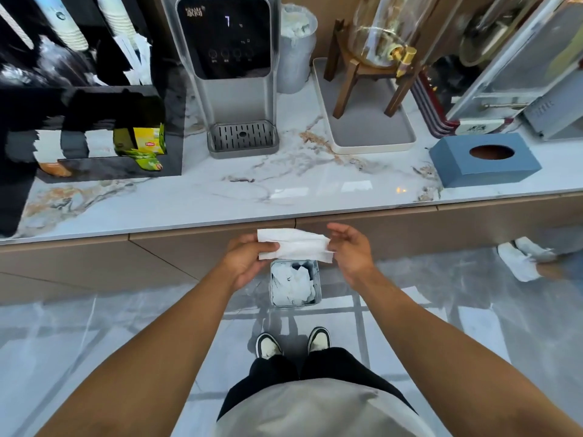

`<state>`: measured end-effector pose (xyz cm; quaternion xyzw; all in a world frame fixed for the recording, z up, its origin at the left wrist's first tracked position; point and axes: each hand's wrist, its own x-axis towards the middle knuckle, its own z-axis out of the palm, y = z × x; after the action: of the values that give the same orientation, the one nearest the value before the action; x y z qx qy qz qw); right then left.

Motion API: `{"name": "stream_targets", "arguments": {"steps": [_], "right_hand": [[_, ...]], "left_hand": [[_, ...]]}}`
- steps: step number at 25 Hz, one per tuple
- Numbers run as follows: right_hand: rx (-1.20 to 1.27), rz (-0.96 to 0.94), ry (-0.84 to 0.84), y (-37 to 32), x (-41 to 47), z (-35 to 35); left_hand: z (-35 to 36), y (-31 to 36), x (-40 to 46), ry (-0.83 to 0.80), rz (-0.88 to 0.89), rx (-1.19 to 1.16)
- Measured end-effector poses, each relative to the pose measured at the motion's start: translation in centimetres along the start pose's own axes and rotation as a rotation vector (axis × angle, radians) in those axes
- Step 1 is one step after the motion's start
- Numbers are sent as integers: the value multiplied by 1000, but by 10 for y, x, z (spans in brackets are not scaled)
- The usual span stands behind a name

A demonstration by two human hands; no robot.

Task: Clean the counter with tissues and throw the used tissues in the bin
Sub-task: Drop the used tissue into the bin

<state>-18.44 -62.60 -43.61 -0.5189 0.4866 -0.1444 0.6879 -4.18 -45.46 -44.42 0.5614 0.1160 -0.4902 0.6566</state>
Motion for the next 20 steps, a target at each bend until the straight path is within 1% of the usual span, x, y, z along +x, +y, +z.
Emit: {"name": "stream_targets", "arguments": {"steps": [2,3,4,6,7,10,12,15,18,20], "right_hand": [[59,74,-5,11,3,-4],[117,143,12,16,7,-7],[200,234,20,22,9,-10],[328,425,-27,33,8,-12],[319,503,-57,39,9,-15],[140,652,-180,57,16,-27],[78,664,-265,66,27,-34],[49,559,-278,80,48,-42],[71,451,-329,97,64,-46],[48,387,-300,112,70,-47]], "left_hand": [[-2,-9,1,-43,-43,8],[-2,-14,2,-53,-66,18],[-1,-20,4,-42,-90,15],[2,-30,7,9,-121,5],[4,-35,10,22,-133,11],[10,-53,21,57,-160,53],[12,-65,30,81,-182,77],[11,-81,43,114,-211,157],[6,-95,58,131,-215,211],[3,-107,68,154,-208,266]]}}
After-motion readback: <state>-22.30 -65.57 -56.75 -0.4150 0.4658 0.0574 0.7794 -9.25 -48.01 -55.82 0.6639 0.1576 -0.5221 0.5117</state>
